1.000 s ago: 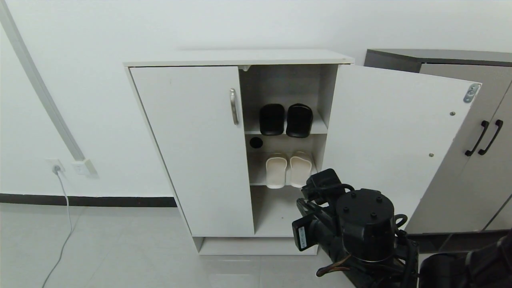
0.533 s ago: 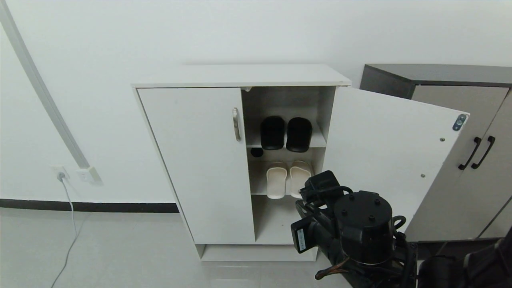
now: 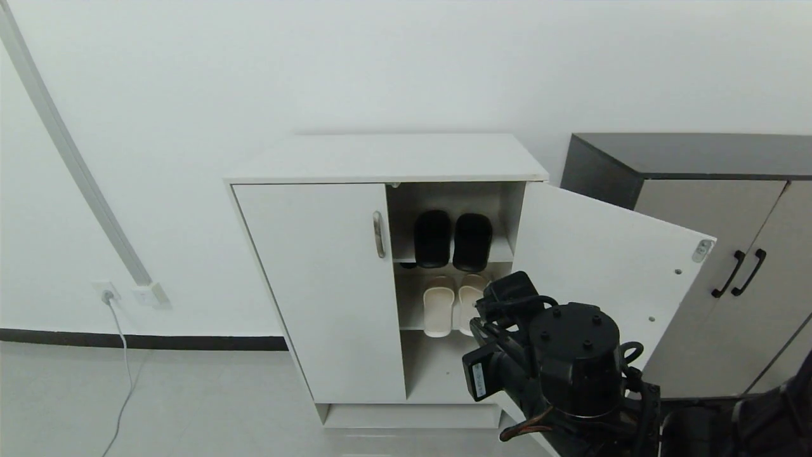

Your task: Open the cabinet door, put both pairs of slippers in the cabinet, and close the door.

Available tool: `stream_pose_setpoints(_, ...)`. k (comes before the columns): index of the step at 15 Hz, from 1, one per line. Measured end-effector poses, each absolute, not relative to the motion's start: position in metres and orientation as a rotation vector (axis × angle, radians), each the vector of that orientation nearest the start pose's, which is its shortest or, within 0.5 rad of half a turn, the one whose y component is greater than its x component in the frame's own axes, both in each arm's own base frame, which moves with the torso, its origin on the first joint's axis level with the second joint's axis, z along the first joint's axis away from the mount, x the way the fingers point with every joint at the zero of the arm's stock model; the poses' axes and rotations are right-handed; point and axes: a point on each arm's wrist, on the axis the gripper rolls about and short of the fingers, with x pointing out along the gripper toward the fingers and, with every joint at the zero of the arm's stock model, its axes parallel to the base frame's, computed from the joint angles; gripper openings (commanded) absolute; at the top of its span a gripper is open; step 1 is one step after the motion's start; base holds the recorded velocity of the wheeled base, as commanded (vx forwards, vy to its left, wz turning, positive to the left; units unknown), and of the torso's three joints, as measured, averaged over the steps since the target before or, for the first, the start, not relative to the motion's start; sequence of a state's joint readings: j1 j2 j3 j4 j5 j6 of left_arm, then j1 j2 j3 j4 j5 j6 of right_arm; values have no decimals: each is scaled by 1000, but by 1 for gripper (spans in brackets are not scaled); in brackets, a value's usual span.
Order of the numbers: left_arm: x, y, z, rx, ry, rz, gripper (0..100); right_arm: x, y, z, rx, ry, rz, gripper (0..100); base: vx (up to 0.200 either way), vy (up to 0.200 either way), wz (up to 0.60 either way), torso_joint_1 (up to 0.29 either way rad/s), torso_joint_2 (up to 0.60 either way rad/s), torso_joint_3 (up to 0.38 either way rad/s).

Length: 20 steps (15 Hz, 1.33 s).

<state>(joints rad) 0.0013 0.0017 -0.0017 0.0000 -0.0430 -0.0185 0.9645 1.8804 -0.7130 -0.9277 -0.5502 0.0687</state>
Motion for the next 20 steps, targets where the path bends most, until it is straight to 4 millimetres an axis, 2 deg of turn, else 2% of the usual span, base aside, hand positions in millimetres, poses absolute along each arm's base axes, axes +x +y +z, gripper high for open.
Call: stream_pose_setpoints(20,-23,-1,76,-23,0,-41,0,197,259,125,-112,206,396,0,0,0,0,219,-531,-312)
